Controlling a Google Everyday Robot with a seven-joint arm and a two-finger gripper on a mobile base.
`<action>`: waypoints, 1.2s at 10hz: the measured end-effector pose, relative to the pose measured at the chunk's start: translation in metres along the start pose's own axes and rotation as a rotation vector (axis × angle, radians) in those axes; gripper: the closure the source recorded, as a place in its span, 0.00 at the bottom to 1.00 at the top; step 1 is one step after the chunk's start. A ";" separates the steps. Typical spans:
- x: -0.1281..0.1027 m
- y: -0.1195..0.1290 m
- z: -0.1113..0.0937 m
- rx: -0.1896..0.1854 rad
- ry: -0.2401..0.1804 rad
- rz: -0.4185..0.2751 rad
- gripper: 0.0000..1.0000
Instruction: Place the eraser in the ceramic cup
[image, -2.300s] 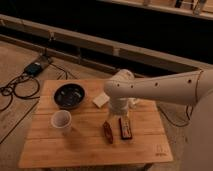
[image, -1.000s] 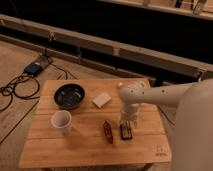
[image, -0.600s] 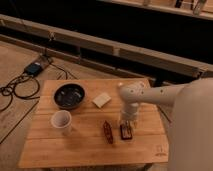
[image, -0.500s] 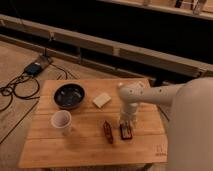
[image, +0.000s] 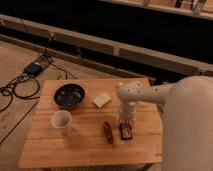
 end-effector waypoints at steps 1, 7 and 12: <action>-0.001 -0.001 0.000 0.003 -0.002 0.004 0.64; -0.026 0.007 -0.045 0.001 -0.114 -0.006 1.00; -0.026 0.106 -0.149 0.006 -0.362 -0.231 1.00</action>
